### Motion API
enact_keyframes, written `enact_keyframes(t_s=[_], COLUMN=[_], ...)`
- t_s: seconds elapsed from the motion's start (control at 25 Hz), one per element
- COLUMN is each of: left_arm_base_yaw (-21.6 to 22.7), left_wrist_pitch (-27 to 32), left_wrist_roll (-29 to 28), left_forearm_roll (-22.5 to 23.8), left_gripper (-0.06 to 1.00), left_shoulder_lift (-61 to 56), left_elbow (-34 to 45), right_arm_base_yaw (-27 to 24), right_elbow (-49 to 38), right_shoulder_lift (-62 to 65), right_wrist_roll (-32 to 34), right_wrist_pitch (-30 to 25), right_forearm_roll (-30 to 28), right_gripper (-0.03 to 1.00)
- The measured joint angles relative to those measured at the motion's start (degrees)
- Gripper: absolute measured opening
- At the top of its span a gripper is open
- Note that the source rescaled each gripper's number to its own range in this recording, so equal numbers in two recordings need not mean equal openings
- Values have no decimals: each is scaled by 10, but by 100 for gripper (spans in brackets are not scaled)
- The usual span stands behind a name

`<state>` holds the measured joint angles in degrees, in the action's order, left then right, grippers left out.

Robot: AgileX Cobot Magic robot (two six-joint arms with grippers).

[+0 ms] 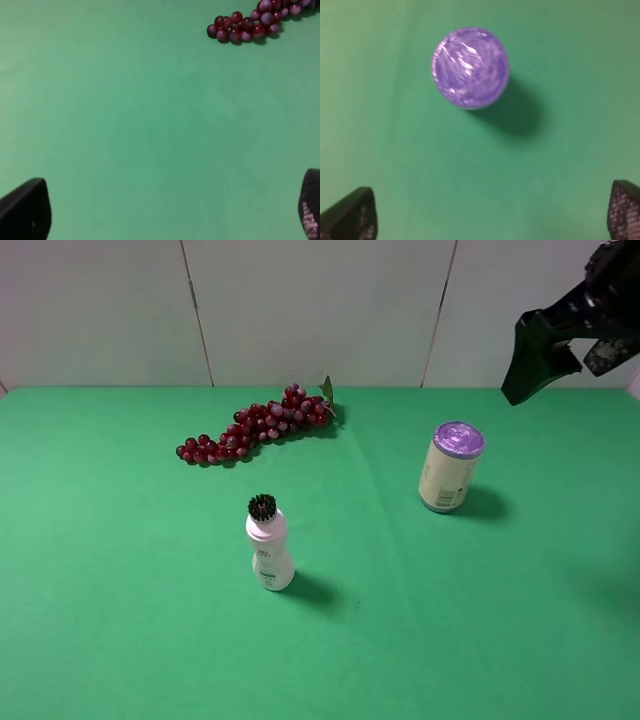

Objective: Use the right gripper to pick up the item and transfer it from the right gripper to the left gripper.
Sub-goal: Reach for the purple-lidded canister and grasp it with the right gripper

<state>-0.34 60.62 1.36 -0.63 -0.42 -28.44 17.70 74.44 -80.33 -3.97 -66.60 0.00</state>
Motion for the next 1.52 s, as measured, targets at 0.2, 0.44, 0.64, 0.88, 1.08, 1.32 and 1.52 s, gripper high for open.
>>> enact_keyframes(t_s=[0.2, 0.44, 0.64, 0.88, 1.08, 1.32, 1.52], left_arm_base_yaw=[0, 0, 0, 0, 0, 0, 0], left_wrist_pitch=[0, 0, 0, 0, 0, 0, 0], left_wrist_roll=[0, 0, 0, 0, 0, 0, 0], left_forearm_roll=[0, 0, 0, 0, 0, 0, 0], left_gripper=[97, 97, 97, 97, 97, 97, 97], left_shoulder_lift=[0, 0, 0, 0, 0, 0, 0], left_elbow=[0, 0, 0, 0, 0, 0, 0], right_arm_base_yaw=[8, 9, 9, 10, 10, 10, 10], right_elbow=[53, 97, 107, 107, 107, 107, 107], right_shoulder_lift=[-72, -138, -171, -206, -236, -261, -277], right_wrist_roll=[23, 31, 31, 32, 32, 32, 26], right_wrist_pitch=[-28, -29, -29, -23, -1, 22, 37], right_forearm_roll=[0, 0, 0, 0, 0, 0, 0], right_gripper=[100, 100, 100, 100, 100, 100, 100])
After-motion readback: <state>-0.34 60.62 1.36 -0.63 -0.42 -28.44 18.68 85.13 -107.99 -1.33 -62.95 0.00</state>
